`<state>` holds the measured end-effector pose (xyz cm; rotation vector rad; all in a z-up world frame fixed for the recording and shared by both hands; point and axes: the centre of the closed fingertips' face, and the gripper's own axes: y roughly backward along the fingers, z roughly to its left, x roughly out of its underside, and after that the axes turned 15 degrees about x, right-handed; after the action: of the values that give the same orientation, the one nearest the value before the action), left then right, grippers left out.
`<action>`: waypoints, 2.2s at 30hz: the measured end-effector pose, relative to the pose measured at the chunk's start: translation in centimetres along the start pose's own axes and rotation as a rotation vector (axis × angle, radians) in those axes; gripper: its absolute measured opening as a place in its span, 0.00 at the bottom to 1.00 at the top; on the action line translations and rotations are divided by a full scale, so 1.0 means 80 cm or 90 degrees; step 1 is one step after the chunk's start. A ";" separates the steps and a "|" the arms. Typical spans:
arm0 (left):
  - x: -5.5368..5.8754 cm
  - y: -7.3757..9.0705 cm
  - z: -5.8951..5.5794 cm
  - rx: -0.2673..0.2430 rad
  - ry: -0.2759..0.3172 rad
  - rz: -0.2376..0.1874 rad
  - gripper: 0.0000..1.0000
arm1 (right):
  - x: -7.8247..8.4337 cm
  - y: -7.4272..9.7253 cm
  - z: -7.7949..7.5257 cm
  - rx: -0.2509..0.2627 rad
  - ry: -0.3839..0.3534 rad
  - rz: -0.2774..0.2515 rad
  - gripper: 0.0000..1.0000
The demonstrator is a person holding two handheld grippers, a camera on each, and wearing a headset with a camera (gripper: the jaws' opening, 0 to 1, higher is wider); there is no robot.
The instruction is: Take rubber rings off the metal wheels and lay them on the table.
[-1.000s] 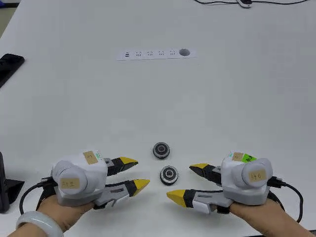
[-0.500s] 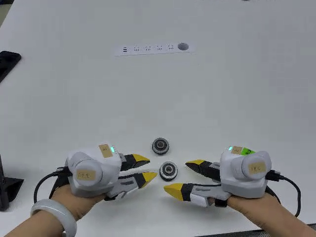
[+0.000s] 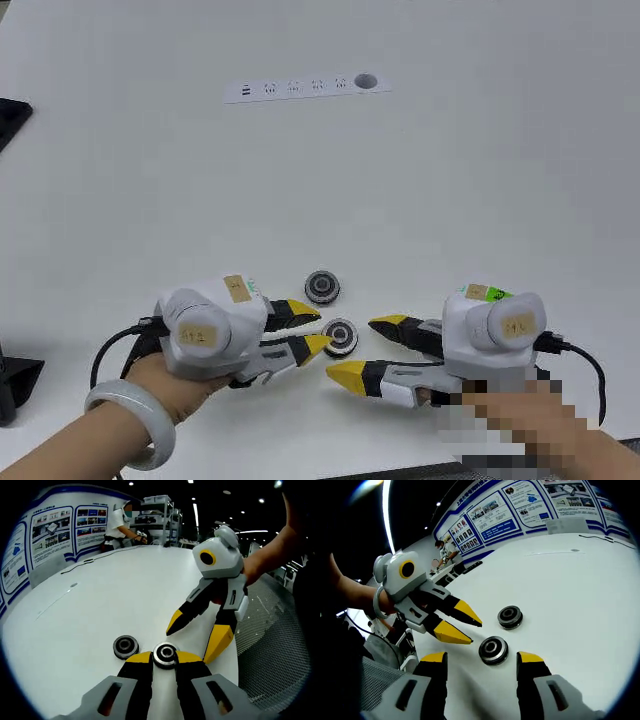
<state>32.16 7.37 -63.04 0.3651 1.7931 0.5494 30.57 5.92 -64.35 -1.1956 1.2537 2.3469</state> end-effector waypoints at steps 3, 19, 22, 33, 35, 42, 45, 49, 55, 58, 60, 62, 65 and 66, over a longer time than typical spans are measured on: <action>0.002 -0.005 0.000 0.006 -0.005 0.009 0.16 | 0.002 0.000 0.001 -0.004 -0.001 0.002 0.56; 0.006 -0.023 0.000 0.027 -0.035 0.047 0.14 | 0.003 -0.003 0.004 -0.014 -0.015 -0.006 0.56; 0.007 -0.026 0.001 0.030 -0.038 0.054 0.15 | 0.003 -0.004 0.004 -0.015 -0.019 -0.007 0.56; 0.011 -0.033 0.000 0.040 -0.048 0.074 0.15 | 0.005 -0.004 0.003 -0.014 -0.030 -0.009 0.56; 0.013 -0.034 0.001 0.041 -0.048 0.077 0.15 | 0.005 -0.004 0.003 -0.015 -0.033 -0.009 0.56; 0.012 -0.034 0.000 0.047 -0.051 0.081 0.14 | 0.004 -0.005 0.003 -0.018 -0.046 -0.014 0.56; 0.012 -0.033 0.001 0.049 -0.055 0.083 0.14 | 0.002 -0.005 0.002 -0.018 -0.058 -0.017 0.56; 0.012 -0.032 0.002 0.051 -0.051 0.080 0.14 | 0.002 -0.004 0.000 -0.021 -0.071 -0.017 0.55; 0.012 -0.032 0.002 0.050 -0.048 0.073 0.13 | -0.006 -0.003 -0.003 -0.025 -0.104 -0.026 0.53; 0.012 -0.032 0.002 0.049 -0.047 0.071 0.13 | -0.005 -0.004 -0.001 -0.032 -0.113 -0.022 0.52; 0.012 -0.032 0.002 0.050 -0.047 0.072 0.13 | -0.005 -0.003 0.000 -0.039 -0.122 -0.018 0.50; 0.012 -0.033 0.003 0.050 -0.047 0.072 0.13 | -0.005 -0.003 0.001 -0.042 -0.127 -0.017 0.49; 0.012 -0.033 0.003 0.051 -0.047 0.071 0.13 | -0.004 -0.002 0.000 -0.046 -0.135 -0.016 0.49; 0.012 -0.033 0.003 0.052 -0.047 0.070 0.13 | -0.004 -0.002 -0.001 -0.047 -0.139 -0.015 0.48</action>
<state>32.18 5.71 -65.29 0.5367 1.7349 0.5345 30.93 6.03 -64.21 -0.9365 1.0833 2.4475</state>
